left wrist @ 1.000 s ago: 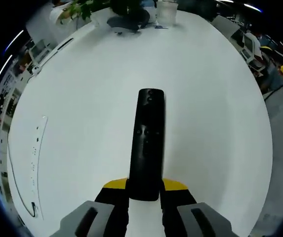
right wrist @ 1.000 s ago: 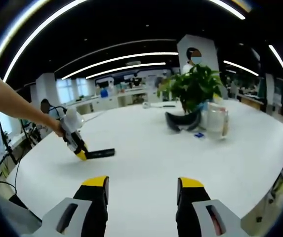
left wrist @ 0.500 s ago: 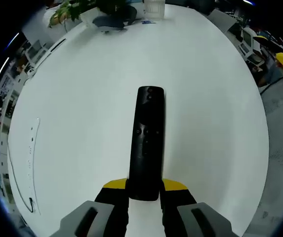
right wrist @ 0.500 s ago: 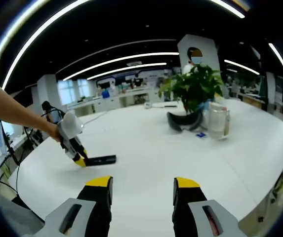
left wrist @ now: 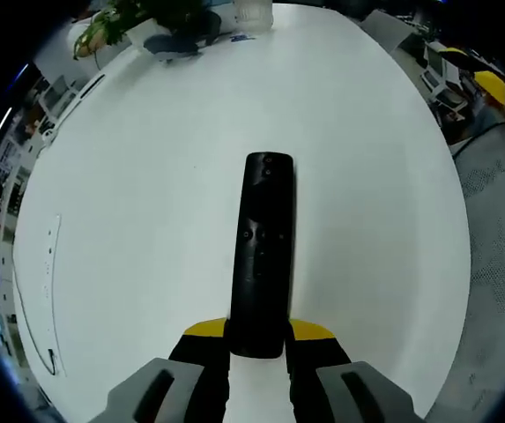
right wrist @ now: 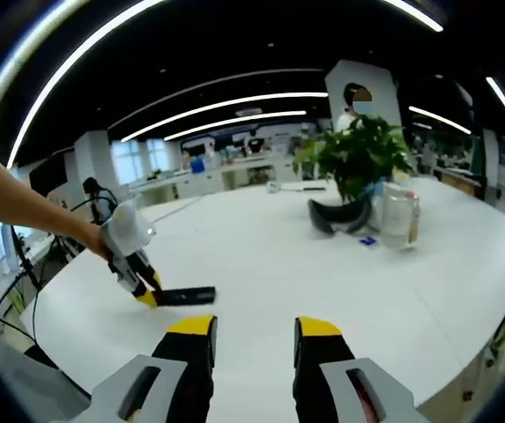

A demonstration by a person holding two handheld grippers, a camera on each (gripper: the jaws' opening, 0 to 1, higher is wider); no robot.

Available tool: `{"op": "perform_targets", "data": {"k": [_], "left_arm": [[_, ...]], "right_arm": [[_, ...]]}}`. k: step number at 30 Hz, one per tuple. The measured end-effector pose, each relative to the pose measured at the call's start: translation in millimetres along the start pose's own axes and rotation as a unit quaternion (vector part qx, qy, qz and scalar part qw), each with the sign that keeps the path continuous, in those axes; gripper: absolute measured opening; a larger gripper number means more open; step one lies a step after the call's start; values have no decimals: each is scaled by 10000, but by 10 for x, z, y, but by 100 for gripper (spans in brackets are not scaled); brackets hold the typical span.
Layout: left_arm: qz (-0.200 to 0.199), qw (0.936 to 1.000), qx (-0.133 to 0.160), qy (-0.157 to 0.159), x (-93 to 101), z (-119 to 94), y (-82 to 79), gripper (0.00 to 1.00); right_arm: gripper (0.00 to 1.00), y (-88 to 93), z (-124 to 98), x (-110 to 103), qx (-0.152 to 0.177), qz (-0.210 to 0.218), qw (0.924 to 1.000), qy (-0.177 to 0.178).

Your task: Press the specified remote control buttons in sequence, fully releasing each button before pressing the next.

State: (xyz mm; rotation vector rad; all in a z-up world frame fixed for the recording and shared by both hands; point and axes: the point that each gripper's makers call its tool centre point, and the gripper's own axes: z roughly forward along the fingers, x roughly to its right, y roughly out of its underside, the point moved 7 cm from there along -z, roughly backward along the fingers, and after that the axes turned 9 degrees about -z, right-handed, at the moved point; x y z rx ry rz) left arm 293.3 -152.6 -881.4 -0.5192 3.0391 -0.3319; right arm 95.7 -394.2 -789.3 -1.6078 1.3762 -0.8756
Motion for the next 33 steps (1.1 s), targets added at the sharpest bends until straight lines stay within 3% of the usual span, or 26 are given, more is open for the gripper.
{"op": "perform_targets", "data": {"k": [21,33], "left_arm": [[-172,9998,132,-4,398,-21,103,23],[-223,9996,193,18,623,-29,156,23]], "right_arm": [[0,1,-47,-87,-31,30,9994,-356],[0,39,-36,-131,-257,108,9977,-614]]}}
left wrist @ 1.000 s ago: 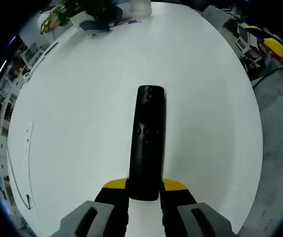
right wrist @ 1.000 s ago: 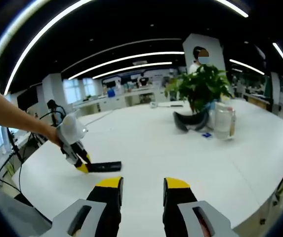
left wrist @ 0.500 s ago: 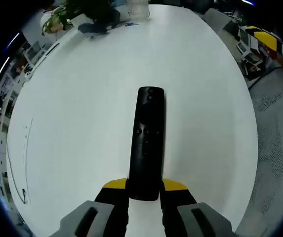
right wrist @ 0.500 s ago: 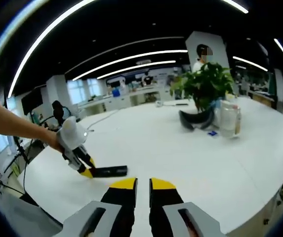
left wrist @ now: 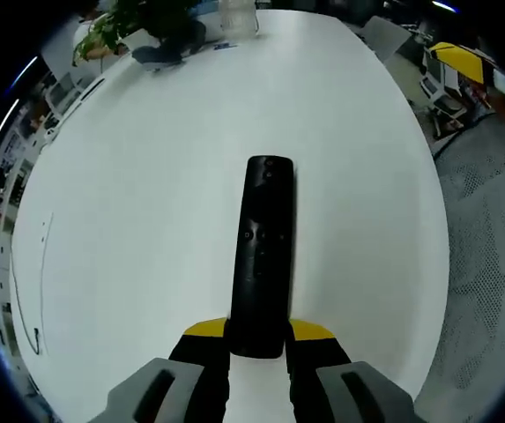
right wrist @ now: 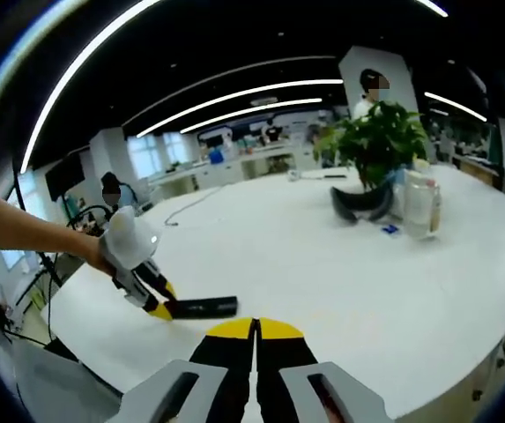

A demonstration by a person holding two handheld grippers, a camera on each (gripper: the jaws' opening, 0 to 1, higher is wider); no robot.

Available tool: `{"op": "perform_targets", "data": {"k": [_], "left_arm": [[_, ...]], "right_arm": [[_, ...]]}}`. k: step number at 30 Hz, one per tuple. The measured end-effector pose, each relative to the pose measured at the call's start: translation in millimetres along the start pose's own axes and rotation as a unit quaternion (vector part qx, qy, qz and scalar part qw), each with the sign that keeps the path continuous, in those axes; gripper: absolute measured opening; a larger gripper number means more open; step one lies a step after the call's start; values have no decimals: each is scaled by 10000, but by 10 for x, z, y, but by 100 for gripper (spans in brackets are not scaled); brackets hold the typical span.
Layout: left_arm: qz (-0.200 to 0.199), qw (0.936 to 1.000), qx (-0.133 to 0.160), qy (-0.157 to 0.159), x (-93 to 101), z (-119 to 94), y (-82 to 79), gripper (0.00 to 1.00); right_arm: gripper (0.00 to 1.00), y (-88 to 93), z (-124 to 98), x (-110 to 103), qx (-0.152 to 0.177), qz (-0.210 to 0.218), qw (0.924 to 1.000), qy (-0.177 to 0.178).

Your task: Press the specified remote control buttons in sequence, fully releasing each button before pressing the next.

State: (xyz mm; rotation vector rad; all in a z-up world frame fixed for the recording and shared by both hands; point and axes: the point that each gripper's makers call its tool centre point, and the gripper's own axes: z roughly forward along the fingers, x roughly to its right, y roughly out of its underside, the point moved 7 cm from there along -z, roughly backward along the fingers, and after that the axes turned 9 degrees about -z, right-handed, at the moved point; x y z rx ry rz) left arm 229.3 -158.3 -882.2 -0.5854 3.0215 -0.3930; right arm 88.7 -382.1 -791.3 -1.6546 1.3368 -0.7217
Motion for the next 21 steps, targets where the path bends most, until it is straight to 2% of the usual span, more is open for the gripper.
{"op": "perform_targets", "data": {"k": [2,7,12,21], "left_arm": [[-15,10000,10,3,47,-3,11,23],[37,10000,-35,-14,185,-5,24,23],[28,10000,-61,-10,275,-11,50,23],[8,9998,177,77,476,-39,167,23]], "right_arm": [[0,25,13,1,-128,-25,9999,8],[0,17,0,14,-107,-103,9999,66],[0,20,4,2,-168,6,9999,-22],[0,21,-10,-17,-202,72,9997,-81]]}}
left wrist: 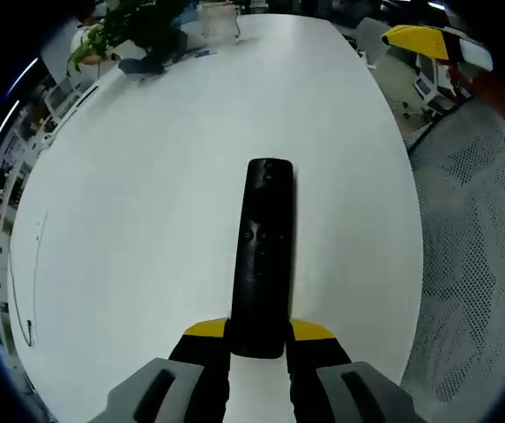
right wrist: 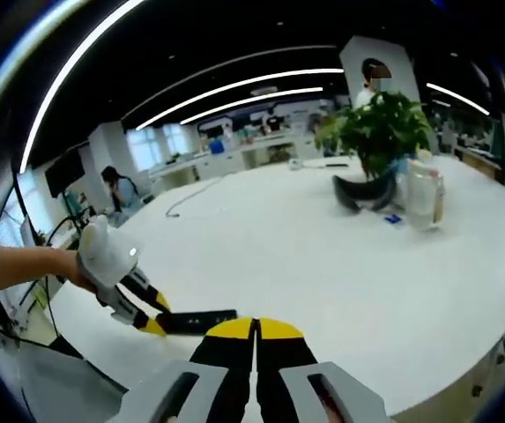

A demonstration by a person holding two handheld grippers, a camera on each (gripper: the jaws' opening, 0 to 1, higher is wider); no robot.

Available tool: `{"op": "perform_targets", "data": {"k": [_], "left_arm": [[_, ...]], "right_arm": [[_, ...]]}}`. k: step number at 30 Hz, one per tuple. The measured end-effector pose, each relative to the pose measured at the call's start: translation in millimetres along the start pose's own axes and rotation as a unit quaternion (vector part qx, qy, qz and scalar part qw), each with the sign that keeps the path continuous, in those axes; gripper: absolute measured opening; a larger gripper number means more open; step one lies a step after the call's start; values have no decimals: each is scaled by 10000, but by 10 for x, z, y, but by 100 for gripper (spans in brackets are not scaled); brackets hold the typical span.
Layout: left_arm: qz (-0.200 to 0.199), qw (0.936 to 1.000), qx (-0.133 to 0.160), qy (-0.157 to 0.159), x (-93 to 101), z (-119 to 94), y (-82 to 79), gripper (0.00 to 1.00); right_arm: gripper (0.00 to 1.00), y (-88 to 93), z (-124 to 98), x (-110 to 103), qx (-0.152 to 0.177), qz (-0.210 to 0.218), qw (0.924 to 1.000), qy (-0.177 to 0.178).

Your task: Press the specified remote control buttons in sequence, fully releasing each button before pressing the next.

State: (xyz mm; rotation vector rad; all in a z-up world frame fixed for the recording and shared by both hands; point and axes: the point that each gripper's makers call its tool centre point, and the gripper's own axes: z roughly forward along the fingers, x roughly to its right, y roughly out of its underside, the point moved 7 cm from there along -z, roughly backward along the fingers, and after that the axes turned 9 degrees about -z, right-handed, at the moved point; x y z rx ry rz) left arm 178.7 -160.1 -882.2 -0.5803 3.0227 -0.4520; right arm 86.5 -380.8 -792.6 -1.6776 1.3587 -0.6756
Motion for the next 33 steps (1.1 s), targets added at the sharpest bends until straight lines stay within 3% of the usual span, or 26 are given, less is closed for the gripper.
{"op": "perform_targets", "data": {"k": [15,23,33], "left_arm": [[-156,9998,136,26,337,-26,139,23],[-158,9996,229,31,508,-40,204,23],[-280,9987,415,38,728,-55,282,23]], "right_arm": [[0,14,-15,-40,-117,51,9998,-146],[0,-10,-8,-48,-16,-45,9999,-138],[0,-73,73,-120,-101,-27,9988,-484]]}}
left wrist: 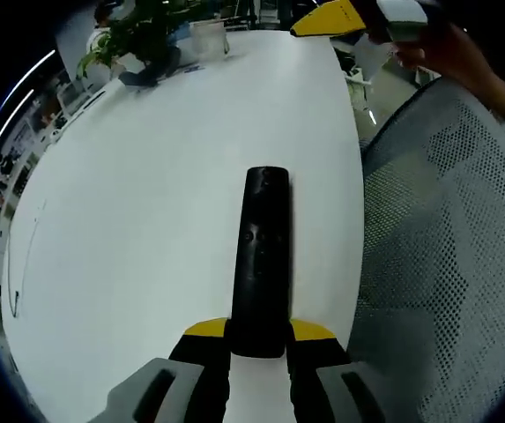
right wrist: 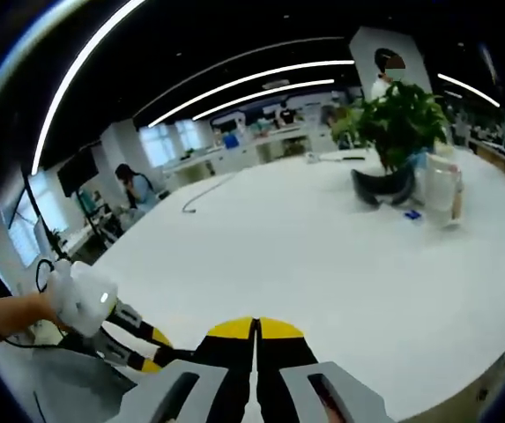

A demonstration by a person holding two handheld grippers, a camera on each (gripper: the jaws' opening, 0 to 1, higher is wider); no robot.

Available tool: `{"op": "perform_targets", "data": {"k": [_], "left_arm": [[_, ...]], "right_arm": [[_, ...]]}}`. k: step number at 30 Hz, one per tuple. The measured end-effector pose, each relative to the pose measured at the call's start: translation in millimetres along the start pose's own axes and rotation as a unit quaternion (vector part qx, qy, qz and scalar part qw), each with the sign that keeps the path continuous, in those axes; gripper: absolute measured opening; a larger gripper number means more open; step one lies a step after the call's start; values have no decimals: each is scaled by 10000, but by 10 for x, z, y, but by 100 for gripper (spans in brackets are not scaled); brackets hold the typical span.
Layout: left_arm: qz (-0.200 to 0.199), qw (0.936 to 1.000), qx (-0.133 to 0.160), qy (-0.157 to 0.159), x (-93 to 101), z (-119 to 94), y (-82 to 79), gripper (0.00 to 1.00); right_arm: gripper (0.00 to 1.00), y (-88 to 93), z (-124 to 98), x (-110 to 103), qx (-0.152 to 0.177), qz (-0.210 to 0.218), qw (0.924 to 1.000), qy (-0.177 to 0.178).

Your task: Press the specified remote control buttons in sequence, fully releasing each button before pressing the next.

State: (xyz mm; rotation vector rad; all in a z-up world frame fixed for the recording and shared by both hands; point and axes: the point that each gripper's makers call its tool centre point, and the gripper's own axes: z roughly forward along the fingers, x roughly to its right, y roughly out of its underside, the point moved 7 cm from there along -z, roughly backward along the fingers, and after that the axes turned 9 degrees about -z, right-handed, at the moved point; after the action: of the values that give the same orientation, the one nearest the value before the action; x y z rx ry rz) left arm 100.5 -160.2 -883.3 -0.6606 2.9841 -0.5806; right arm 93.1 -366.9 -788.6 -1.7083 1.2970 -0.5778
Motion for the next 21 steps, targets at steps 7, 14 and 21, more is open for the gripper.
{"op": "perform_targets", "data": {"k": [7,14,21], "left_arm": [[-109,9998,177,-30,115,-14,60,23],[-285,9985,460,-89,215,-20,112,24],[-433,9949,898,-146,241,-22,173,24]], "right_arm": [[0,-88,232,-129,-484,-84,9971,-588],[0,-37,484,-237,-1010,-20,9912,-855],[0,135,603,-196,-1272,322,9873,-896]]}}
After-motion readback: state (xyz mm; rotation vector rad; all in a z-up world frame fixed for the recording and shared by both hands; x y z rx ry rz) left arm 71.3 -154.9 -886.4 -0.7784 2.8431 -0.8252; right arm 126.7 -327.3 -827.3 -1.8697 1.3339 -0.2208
